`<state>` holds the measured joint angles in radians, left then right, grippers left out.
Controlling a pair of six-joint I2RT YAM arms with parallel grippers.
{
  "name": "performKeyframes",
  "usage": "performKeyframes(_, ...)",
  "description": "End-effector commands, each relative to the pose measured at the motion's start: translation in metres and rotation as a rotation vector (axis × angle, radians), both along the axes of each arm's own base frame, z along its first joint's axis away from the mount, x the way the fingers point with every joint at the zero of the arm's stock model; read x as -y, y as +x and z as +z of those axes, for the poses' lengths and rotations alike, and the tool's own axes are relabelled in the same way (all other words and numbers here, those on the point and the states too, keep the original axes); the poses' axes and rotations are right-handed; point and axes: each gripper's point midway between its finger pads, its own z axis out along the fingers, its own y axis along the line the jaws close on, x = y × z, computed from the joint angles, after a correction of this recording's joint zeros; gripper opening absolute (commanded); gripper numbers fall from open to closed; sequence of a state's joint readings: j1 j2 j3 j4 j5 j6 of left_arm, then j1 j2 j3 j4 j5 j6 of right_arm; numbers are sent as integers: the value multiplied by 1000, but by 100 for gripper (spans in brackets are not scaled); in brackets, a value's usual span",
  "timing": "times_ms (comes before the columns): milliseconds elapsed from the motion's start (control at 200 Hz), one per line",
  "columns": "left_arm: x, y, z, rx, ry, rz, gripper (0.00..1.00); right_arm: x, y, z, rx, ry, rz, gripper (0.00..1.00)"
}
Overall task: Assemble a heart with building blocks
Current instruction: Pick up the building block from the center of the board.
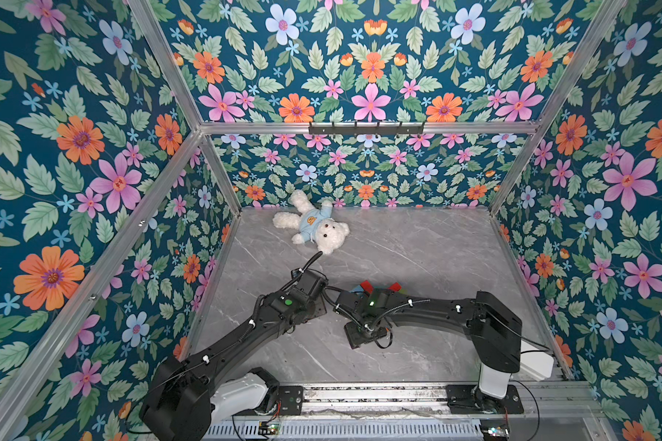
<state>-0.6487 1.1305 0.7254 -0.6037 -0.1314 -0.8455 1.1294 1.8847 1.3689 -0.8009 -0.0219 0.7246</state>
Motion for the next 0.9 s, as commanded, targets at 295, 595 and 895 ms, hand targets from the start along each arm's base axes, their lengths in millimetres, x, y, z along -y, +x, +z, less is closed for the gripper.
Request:
performKeyframes(295, -7, -2, -11, -11, 22, -4, 58, 11, -1, -19, -28, -118, -64, 52)
performKeyframes(595, -5, -1, -19, -20, 24, -17, 57, 19, -1, -15, -2, -117, -80, 43)
performKeyframes(895, -7, -2, -21, -18, 30, -22, 57, 18, 4, -22, 6, -155, -66, 45)
